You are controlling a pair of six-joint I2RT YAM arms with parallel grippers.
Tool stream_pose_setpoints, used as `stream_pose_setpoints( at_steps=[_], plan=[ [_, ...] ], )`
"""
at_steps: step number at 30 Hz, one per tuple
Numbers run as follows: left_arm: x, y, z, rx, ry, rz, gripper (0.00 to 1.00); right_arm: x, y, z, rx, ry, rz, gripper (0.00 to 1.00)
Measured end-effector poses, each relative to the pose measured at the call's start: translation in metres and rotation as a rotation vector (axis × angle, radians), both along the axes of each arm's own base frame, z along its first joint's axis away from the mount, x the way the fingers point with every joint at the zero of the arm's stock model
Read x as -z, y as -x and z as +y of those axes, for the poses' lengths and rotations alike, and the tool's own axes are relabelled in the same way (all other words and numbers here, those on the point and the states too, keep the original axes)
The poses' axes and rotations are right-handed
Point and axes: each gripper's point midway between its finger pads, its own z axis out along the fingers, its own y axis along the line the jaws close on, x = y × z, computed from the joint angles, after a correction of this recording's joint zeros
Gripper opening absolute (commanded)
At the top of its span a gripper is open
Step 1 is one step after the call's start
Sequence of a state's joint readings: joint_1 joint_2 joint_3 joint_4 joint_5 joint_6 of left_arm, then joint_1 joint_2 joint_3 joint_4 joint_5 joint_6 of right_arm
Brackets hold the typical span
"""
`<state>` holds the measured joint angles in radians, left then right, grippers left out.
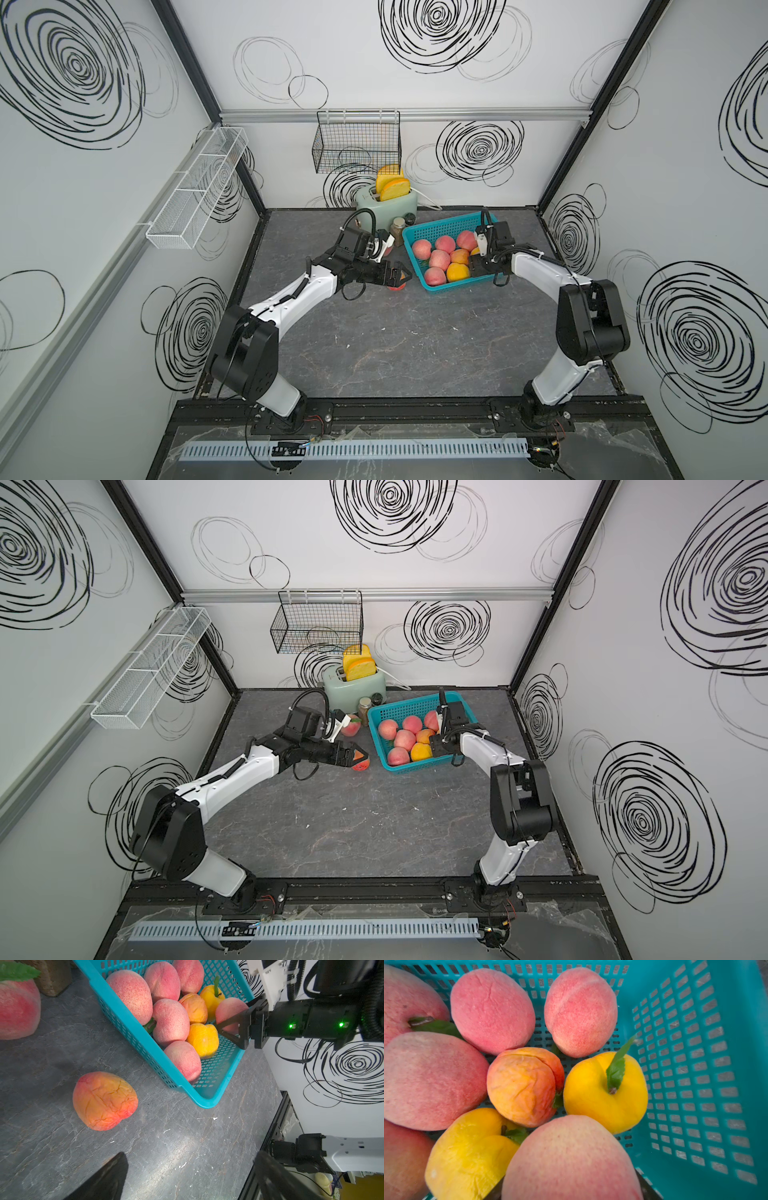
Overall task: Put the peaches into the basket
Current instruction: Place the peach in the basket.
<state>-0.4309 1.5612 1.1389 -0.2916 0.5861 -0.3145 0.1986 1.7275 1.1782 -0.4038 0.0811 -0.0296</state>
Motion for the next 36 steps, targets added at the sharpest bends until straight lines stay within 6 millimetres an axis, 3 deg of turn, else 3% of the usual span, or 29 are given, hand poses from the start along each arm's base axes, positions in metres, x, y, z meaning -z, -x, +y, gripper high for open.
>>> stream_pose_setpoints(
  at_steps=[14, 36],
  plan=[
    [0.0007, -0.0039, 0.0057, -0.016, -0.001, 0.001, 0.98, 0.0007, -0.0001, -0.0008, 0.002, -0.002, 0.002, 0.80],
    [0.0079, -0.0019, 0.0092, -0.021, -0.007, 0.018, 0.98, -0.0051, 0.0044, 0.0032, -0.012, -0.026, 0.006, 0.84]
  ],
)
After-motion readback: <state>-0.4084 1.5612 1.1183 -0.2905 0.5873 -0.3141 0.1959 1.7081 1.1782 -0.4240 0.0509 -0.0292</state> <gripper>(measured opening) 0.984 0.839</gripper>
